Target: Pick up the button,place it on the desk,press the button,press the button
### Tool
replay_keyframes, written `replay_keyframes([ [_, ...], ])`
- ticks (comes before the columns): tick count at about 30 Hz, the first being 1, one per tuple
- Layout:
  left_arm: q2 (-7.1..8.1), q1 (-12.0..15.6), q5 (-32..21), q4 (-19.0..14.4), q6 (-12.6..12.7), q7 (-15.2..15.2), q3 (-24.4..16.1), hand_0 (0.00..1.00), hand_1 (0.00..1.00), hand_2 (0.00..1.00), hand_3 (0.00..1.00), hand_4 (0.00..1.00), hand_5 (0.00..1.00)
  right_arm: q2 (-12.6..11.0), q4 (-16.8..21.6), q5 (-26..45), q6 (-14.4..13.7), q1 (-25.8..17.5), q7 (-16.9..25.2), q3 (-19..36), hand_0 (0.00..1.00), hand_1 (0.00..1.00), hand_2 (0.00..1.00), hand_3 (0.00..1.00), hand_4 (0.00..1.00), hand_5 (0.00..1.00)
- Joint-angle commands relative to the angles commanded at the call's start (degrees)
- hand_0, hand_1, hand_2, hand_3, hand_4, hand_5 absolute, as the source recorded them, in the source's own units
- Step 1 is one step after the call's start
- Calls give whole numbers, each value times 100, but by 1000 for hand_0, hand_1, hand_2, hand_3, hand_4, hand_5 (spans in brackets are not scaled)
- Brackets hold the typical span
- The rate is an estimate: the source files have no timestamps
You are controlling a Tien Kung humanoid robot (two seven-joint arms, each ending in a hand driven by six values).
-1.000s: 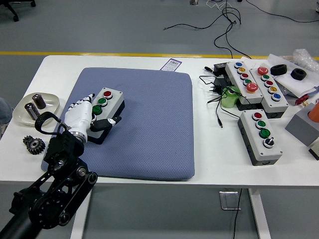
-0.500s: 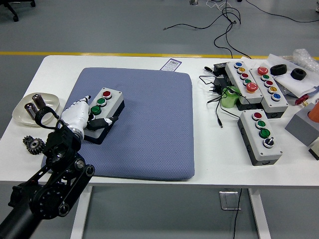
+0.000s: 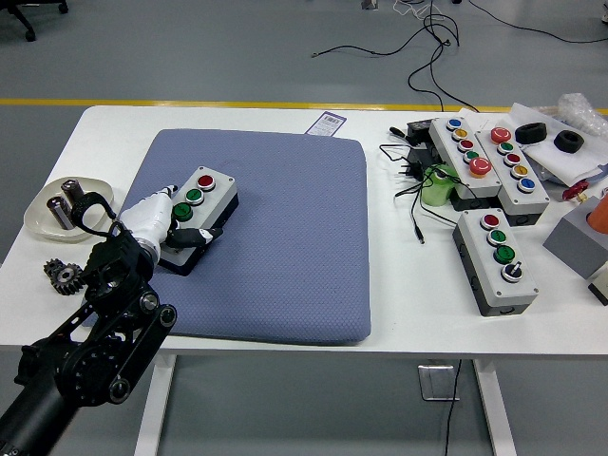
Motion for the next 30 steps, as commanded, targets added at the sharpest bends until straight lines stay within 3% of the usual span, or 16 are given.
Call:
replay_keyframes([
  [1, 0, -13, 0, -1, -20, 0, 6, 478, 677, 883, 998, 797, 100, 0, 0, -8, 0, 0, -1, 6, 540, 671, 719, 631, 306, 158],
  [6, 0, -90, 0, 1, -178, 0, 19, 478, 677, 883, 998, 797, 100, 1, 0, -45, -1, -5, -5, 30, 540, 671, 719, 631, 306, 158],
  [7, 0, -102, 0, 2, -214, 0, 17, 390, 422, 663, 926, 790, 97, 1, 0, -45, -2, -6, -4, 32, 540, 669, 718, 631, 306, 158],
  [12, 0, -138, 0, -3, -457, 0, 19, 390, 422, 663, 926, 790, 97, 3, 0, -36, -6, -9, 1, 38, 540, 669, 718, 631, 306, 158],
  [13, 0, -146, 0, 8, -503, 0, 18, 2, 137, 314, 630, 770, 74, 3, 0, -38, -6, -9, 2, 39, 540, 669, 719, 631, 305, 156],
  [18, 0, -190, 0, 143, -610, 0, 53, 2, 137, 314, 630, 770, 74, 3, 0, -35, -6, -8, 0, 36, 540, 669, 719, 631, 305, 156],
  [19, 0, -201, 0, 169, -625, 0, 75, 2, 65, 153, 504, 781, 46, 3, 0, -35, -6, -7, -1, 39, 537, 668, 718, 631, 306, 156],
  [23, 0, -241, 0, 237, -674, 0, 105, 2, 65, 153, 504, 781, 46, 3, 0, -24, -8, -4, -9, 31, 537, 668, 718, 631, 306, 156],
  [24, 0, -251, 0, 251, -669, 0, 108, 2, 65, 153, 504, 781, 46, 3, 0, -18, -9, -3, -11, 28, 537, 668, 718, 631, 306, 156],
  [25, 0, -265, 0, 270, -658, 0, 112, 2, 2, 84, 398, 788, 2, 3, 0, -8, -10, -2, -12, 23, 536, 666, 716, 631, 305, 155],
  [30, 0, -276, 0, 287, -409, 0, 133, 2, 2, 84, 398, 788, 2, 3, 0, -1, -12, -1, -14, 24, 536, 666, 716, 631, 305, 155],
])
